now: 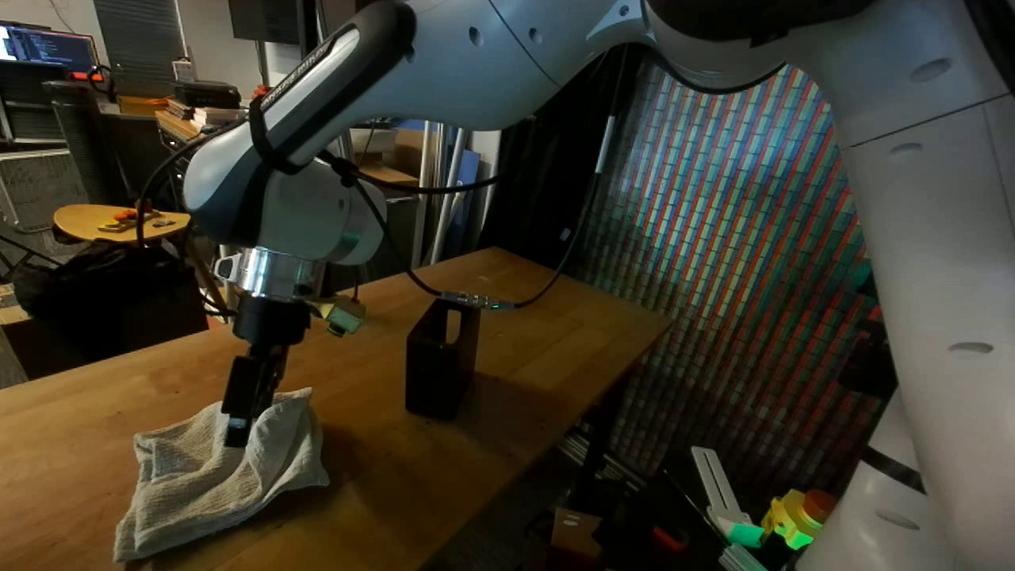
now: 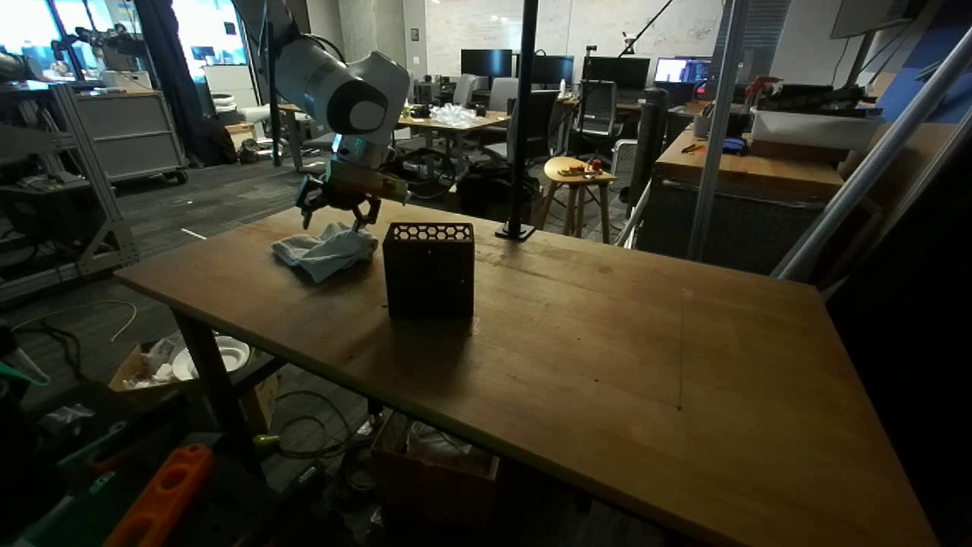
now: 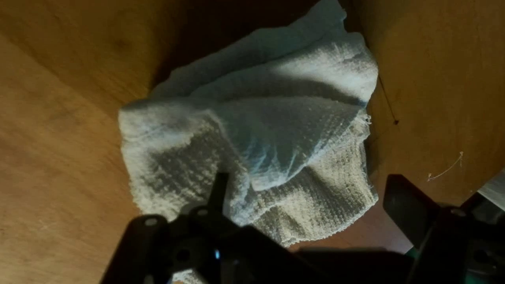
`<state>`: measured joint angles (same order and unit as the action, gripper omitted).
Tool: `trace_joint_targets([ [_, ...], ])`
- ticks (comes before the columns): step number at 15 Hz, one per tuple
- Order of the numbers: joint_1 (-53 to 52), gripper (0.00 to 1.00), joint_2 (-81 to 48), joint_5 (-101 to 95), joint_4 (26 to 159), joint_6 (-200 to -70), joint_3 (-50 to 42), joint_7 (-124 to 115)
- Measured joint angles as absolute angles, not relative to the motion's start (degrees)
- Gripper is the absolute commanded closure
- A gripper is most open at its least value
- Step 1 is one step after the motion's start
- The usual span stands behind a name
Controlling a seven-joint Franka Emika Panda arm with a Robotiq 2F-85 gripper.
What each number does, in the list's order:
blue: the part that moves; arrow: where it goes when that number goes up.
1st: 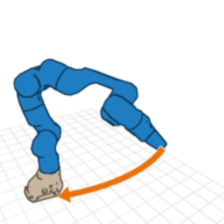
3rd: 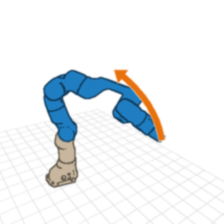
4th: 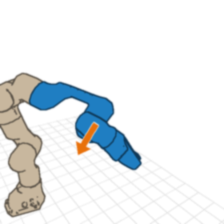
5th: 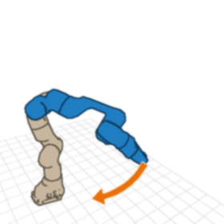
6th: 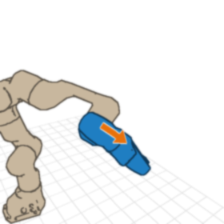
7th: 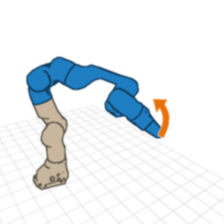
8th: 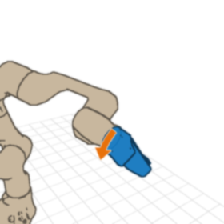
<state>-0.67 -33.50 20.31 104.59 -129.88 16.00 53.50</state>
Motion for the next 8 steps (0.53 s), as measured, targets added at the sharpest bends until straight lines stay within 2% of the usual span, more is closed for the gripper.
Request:
trace_joint_targets([
  [8,-0.23,0.00,-33.32,22.34,107.41,-133.83,16.66,53.49],
])
